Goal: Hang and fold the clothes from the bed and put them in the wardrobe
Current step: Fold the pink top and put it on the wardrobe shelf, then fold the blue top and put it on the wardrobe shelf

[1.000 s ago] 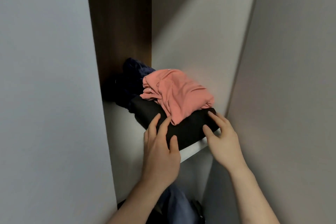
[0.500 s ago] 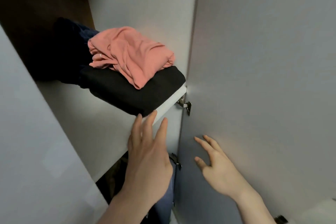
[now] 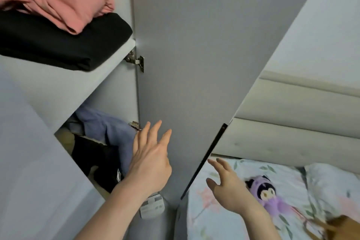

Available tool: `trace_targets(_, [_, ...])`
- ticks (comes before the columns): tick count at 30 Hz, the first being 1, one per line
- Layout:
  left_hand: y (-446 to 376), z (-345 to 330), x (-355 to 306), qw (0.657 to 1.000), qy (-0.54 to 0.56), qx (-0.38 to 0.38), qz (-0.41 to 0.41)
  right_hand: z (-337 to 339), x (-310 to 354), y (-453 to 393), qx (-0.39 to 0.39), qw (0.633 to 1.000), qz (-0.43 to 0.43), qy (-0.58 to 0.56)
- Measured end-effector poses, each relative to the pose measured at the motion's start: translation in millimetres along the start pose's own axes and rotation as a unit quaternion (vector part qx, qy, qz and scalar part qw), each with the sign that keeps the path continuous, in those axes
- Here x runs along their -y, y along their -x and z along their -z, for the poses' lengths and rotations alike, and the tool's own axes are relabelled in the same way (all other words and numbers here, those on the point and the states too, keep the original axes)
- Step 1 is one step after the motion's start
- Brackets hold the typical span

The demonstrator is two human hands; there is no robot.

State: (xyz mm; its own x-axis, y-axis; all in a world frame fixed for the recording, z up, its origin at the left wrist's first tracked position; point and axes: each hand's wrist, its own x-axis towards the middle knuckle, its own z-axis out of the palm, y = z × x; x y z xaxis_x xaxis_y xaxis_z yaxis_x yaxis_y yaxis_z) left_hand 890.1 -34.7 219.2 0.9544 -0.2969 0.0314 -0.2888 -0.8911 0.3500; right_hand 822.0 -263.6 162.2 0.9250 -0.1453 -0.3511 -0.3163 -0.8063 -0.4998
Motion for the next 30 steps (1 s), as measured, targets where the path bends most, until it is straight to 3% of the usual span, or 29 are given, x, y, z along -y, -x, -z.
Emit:
trace_targets(8, [29, -35, -57, 0.988, 0.000, 0.086, -0.126, 7, -84, 104, -0.070, 0.991, -0.098, -0.055])
trace_targets(14, [65, -64, -132, 0.957, -0.010, 0.162, -0.242, 1, -151, 211, -0.082, 0.971, -0.214, -0.066])
trace_targets(22, [97, -102, -241, 0.881, -0.018, 0.236, -0.410, -6, -199, 328, -0.130, 0.911, -0.362, -0.146])
trace_targets(30, [132, -154, -315, 0.765, -0.039, 0.324, -0.555, -60, -192, 409, -0.177, 0.819, -0.499, -0.221])
